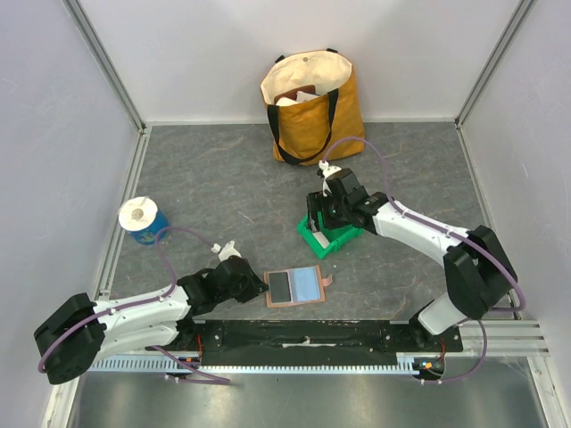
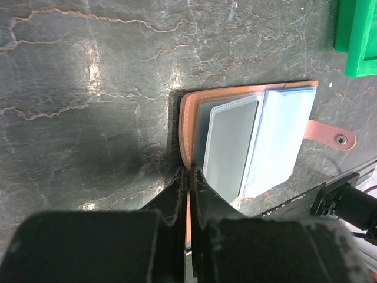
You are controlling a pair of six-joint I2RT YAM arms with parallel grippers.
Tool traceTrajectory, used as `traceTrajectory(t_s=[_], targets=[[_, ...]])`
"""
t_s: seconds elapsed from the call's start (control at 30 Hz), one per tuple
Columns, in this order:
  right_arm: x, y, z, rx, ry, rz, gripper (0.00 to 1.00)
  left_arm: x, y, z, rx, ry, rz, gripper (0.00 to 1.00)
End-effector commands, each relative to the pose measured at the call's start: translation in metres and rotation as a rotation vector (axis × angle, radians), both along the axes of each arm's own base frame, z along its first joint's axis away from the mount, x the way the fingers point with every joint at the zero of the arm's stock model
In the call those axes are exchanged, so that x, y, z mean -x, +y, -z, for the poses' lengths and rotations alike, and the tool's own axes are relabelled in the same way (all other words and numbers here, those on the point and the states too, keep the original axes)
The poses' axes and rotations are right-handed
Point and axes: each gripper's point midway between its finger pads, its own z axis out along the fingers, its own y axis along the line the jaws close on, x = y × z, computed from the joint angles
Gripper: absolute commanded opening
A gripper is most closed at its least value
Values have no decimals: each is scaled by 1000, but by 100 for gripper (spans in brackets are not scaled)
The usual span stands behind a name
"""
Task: Put the credit cards into the card holder
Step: Pick up the credit card from the storage box.
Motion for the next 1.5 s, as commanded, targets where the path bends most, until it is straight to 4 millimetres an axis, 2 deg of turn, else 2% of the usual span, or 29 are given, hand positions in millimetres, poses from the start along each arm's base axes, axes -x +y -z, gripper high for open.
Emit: traceTrajectory(t_s=[0.0, 0.27, 0.47, 0.93, 1.33, 1.47], targets=[[-8, 16, -6, -33, -8, -82, 80, 2, 11, 10, -84, -4, 19, 2], [-3, 21, 17, -37, 63, -125, 81, 1, 13, 11, -86, -1, 7, 2], [2, 25, 27, -47, 95, -151, 81, 1, 14, 12, -93, 0, 8, 2], [3, 27, 8, -101, 77, -167, 69, 1, 13, 12, -88, 3, 4, 2], [5, 24, 4, -118, 80, -165, 58, 2, 13, 14, -87, 6, 6, 2], [4, 21, 4, -119, 80, -156, 52, 2, 13, 13, -85, 4, 7, 2]])
